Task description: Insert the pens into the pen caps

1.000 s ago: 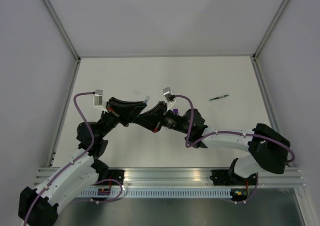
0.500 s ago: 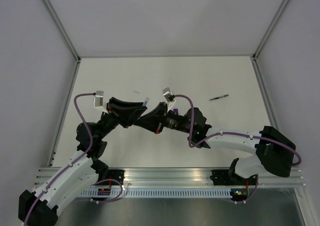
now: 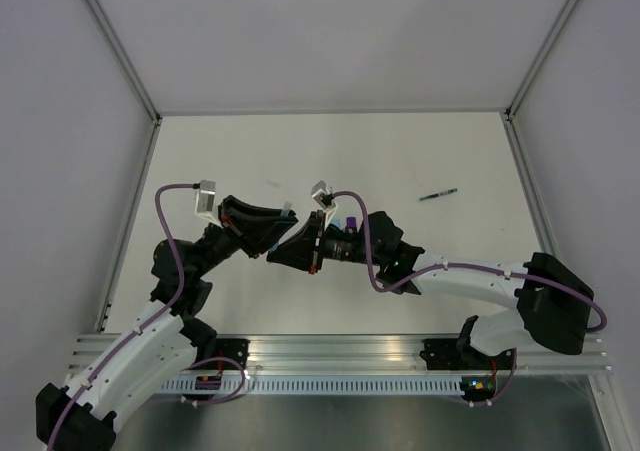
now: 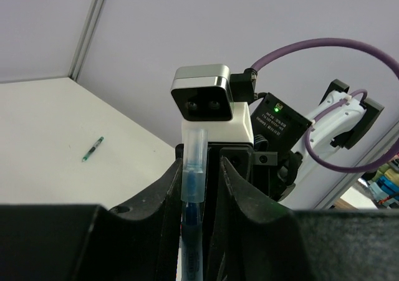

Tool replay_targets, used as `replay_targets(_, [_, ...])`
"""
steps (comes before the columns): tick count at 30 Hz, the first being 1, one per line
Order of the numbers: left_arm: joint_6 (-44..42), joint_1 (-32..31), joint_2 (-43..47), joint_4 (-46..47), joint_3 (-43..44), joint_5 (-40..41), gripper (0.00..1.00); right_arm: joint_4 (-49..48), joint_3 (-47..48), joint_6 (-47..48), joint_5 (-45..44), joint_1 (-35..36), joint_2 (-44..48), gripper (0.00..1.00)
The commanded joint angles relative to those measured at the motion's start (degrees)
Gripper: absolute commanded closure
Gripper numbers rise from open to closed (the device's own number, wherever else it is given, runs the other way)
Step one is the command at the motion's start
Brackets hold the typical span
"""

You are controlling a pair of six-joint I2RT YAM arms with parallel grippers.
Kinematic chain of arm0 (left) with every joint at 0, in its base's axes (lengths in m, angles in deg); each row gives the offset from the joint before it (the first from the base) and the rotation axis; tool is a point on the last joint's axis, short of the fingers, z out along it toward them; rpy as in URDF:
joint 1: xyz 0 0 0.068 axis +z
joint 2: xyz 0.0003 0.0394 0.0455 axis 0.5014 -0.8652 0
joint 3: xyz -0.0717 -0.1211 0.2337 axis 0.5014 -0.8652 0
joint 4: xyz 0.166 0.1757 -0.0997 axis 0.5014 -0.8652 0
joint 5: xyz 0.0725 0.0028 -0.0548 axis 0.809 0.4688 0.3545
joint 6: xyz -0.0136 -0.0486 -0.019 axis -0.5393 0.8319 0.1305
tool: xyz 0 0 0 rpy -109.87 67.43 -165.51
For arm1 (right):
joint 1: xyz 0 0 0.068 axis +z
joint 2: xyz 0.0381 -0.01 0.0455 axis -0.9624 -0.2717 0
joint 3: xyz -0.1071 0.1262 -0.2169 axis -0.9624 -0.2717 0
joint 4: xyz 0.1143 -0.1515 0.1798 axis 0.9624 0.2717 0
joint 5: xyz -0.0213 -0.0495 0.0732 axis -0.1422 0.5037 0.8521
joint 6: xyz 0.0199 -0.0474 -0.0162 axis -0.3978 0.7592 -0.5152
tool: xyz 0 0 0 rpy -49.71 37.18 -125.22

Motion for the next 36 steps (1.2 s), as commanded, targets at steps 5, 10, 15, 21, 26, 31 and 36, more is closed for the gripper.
replay_targets(5, [-5.14, 0.05, 1.66, -2.58, 3.06, -5.19, 0.67, 9.40, 3.19, 4.86, -0.99, -0.09, 4.22, 1.00])
replay_targets(10, [-5.23, 0.05, 1.93, -3.36, 2.36, -6.07, 0.64, 10.11, 2.67, 5.57, -2.13, 0.00, 5.72, 1.00])
replay_targets(15, [-5.67, 0.05, 2.63, -4.16, 2.27, -6.25, 0.60, 10.72, 3.28, 5.83, -1.78, 0.00, 5.98, 1.00])
replay_targets(21, [-6.99, 0.05, 4.30, -6.88, 2.97, -6.60, 0.62, 13.44, 3.37, 7.24, -1.96, -0.09, 7.12, 1.00])
replay_targets(26, [-8.31, 0.05, 4.92, -9.26, 3.59, -6.95, 0.66, 15.29, 3.98, 7.94, -1.69, -0.09, 7.82, 1.00])
replay_targets(31, [-8.57, 0.05, 4.83, -9.61, 3.42, -7.13, 0.71, 17.49, 5.03, 8.38, -1.78, -0.09, 7.74, 1.00])
replay_targets(36, [-8.40, 0.05, 4.30, -9.61, 3.50, -7.39, 0.98, 18.11, 5.04, 8.91, -1.43, 0.00, 8.00, 1.00])
